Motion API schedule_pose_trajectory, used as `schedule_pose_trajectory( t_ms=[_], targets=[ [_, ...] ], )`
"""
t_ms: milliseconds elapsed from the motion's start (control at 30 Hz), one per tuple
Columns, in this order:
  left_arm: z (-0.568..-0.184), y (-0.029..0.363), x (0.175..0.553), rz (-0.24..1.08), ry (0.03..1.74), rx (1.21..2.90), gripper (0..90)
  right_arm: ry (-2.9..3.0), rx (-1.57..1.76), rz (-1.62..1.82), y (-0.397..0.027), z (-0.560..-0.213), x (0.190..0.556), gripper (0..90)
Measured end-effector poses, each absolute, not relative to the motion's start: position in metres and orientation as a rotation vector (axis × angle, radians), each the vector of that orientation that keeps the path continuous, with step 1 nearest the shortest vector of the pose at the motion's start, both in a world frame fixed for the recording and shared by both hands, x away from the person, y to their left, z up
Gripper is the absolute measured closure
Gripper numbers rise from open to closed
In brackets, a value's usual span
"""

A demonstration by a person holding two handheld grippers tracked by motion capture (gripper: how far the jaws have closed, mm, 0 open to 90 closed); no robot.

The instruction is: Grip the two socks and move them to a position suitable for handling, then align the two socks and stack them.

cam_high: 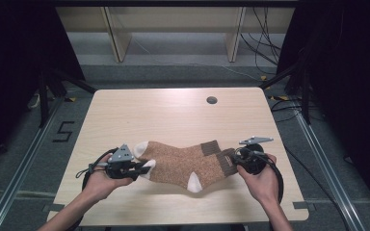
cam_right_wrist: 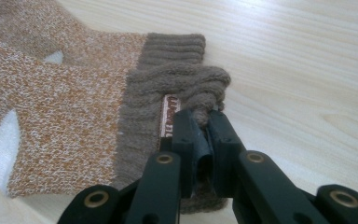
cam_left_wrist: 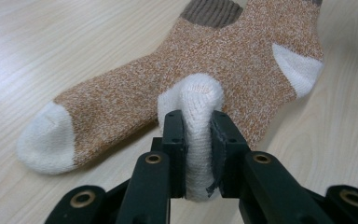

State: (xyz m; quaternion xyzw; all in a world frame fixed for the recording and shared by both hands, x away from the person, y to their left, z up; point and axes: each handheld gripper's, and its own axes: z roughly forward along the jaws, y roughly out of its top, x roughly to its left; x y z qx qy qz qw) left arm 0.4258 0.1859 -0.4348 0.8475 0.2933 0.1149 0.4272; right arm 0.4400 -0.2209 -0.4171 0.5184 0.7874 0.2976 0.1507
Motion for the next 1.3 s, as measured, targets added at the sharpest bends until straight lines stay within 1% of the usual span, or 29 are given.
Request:
schedule_pose_trajectory(
  t_ms=[33, 167, 200, 267, 367, 633, 667, 733, 767, 1000, 1300],
  targets=[
    [-0.435, 0.185, 0.425, 0.288, 0.756, 2.093, 77.2, 2.254, 1.494, 0.853, -0.220, -0.416, 0.440, 83.6],
    [-0.431, 0.191, 0.429, 0.295, 0.750, 2.097, 77.3, 2.258, 1.486, 0.861, -0.216, -0.413, 0.441, 83.6],
    [-0.431, 0.191, 0.429, 0.296, 0.769, 2.071, 77.3, 2.256, 1.477, 0.861, -0.216, -0.413, 0.442, 83.6],
    [-0.428, 0.195, 0.432, 0.303, 0.767, 2.080, 77.4, 2.262, 1.478, 0.870, -0.214, -0.412, 0.443, 83.6],
    [-0.427, 0.199, 0.435, 0.298, 0.790, 2.050, 77.4, 2.263, 1.473, 0.877, -0.211, -0.410, 0.445, 83.6],
    [-0.420, 0.211, 0.444, 0.330, 0.801, 2.059, 77.5, 2.271, 1.441, 0.903, -0.201, -0.404, 0.452, 83.6],
    [-0.420, 0.211, 0.444, 0.334, 0.811, 2.038, 77.5, 2.267, 1.438, 0.899, -0.200, -0.403, 0.452, 83.6],
    [-0.418, 0.213, 0.446, 0.341, 0.795, 2.055, 77.5, 2.271, 1.444, 0.897, -0.199, -0.403, 0.452, 83.6],
    [-0.418, 0.212, 0.446, 0.338, 0.812, 2.033, 77.5, 2.271, 1.431, 0.893, -0.199, -0.402, 0.453, 83.6],
    [-0.418, 0.214, 0.452, 0.346, 0.819, 2.033, 77.5, 2.263, 1.427, 0.913, -0.198, -0.403, 0.456, 83.6],
    [-0.418, 0.220, 0.463, 0.384, 0.881, 2.003, 77.5, 2.261, 1.457, 0.951, -0.192, -0.402, 0.461, 83.6]
  ],
)
